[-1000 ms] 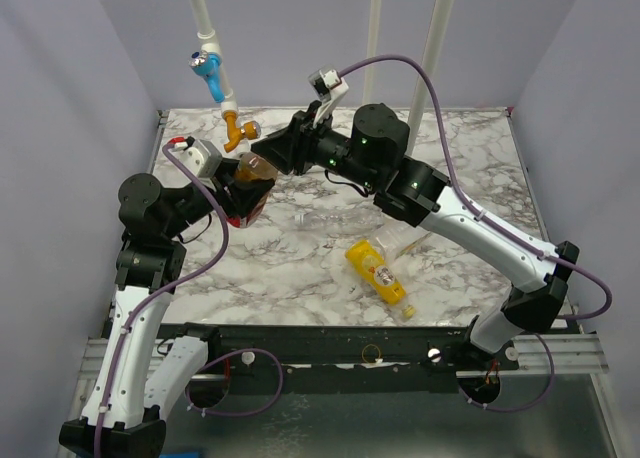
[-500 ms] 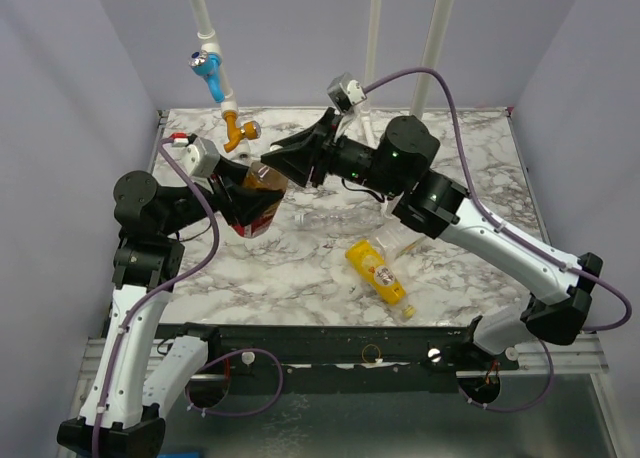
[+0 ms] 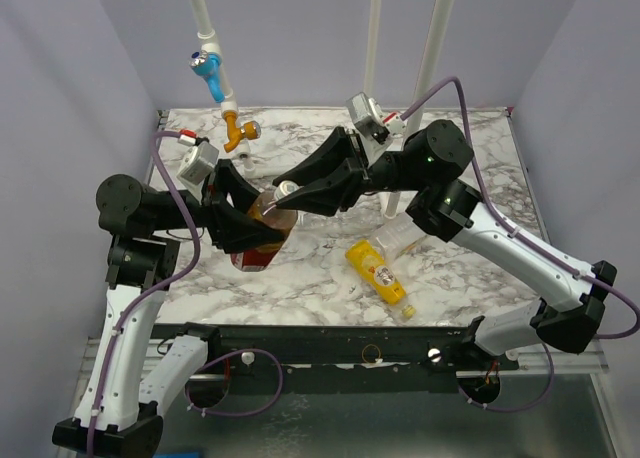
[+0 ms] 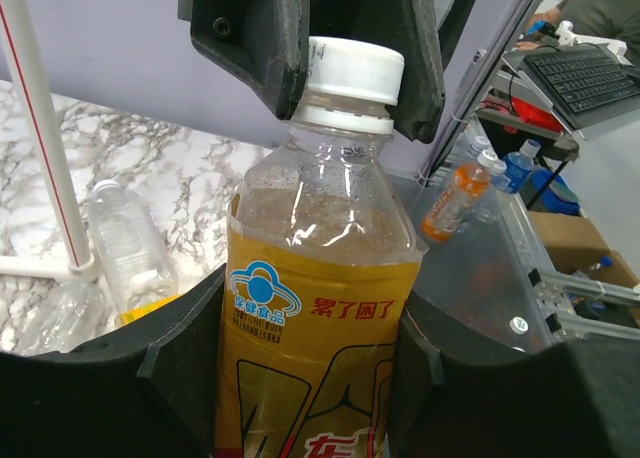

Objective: Unscrew the bottle caps

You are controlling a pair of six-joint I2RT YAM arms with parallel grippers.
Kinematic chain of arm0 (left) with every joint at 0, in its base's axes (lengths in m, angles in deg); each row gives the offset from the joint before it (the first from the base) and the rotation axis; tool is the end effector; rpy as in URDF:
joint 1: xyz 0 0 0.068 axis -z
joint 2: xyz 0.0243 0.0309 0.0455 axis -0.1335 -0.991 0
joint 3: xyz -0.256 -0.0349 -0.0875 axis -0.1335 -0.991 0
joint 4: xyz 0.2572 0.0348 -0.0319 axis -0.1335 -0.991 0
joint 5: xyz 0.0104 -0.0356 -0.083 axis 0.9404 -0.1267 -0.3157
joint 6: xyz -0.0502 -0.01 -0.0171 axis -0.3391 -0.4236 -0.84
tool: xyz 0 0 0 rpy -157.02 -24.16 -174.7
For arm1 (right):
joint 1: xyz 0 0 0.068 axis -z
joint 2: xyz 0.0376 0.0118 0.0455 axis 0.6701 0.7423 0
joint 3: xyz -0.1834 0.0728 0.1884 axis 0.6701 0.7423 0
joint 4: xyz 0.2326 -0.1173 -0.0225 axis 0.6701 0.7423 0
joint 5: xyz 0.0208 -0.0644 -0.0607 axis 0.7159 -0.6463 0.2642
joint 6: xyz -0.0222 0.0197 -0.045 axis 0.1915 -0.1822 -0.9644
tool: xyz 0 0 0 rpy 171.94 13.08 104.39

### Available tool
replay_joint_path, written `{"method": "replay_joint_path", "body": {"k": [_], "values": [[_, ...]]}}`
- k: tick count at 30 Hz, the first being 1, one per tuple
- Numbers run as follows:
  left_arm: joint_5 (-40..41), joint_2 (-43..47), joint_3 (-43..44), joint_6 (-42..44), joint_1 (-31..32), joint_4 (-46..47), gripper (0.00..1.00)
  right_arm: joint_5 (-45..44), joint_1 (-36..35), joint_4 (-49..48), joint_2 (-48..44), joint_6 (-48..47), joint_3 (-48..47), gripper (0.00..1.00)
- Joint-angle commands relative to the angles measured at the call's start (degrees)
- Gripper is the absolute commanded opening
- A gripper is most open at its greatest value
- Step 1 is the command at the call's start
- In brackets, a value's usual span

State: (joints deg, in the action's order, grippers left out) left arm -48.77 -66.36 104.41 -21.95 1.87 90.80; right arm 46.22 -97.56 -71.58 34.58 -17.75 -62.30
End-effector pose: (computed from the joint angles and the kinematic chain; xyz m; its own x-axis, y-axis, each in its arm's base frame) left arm 0.1262 -0.0563 0.4644 -0.2609 -0.0931 -0.9609 0.9638 0.0314 -0.2647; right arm 0.1475 0.2595 0.5116 -0.0130 0.2955 -0.9552 -0.9726 -0.2254 -0.0565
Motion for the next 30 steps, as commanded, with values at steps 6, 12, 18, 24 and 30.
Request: {"method": "replay_joint_path", "body": {"k": [6, 12, 18, 24, 30], "values": [[8.2, -2.55, -0.82, -2.58, -0.8, -1.62, 0.22, -16.6, -2.45, 5.88, -2.25, -1.75, -2.43, 0.7], [20.55, 0.18, -2.26, 11.08, -0.85, -5.79, 0.22, -35.41, -2.46, 11.78, -0.69, 0.28, -6.35, 0.9], [29.93, 1.55, -3.81, 20.81, -0.84, -6.97, 0.21, -44.26, -2.52, 24.99, 7.58, 2.7, -17.5, 0.81], [32.51, 2.79, -5.44, 24.69, -0.84, -7.72, 0.21, -44.07, -2.6, 24.21, 10.59, 4.1, -19.19, 0.75], [32.5, 2.94, -5.93, 24.91, -0.84, -8.16, 0.21, -42.74, -2.62, 23.16, 12.13, 5.38, -19.8, 0.61]]}}
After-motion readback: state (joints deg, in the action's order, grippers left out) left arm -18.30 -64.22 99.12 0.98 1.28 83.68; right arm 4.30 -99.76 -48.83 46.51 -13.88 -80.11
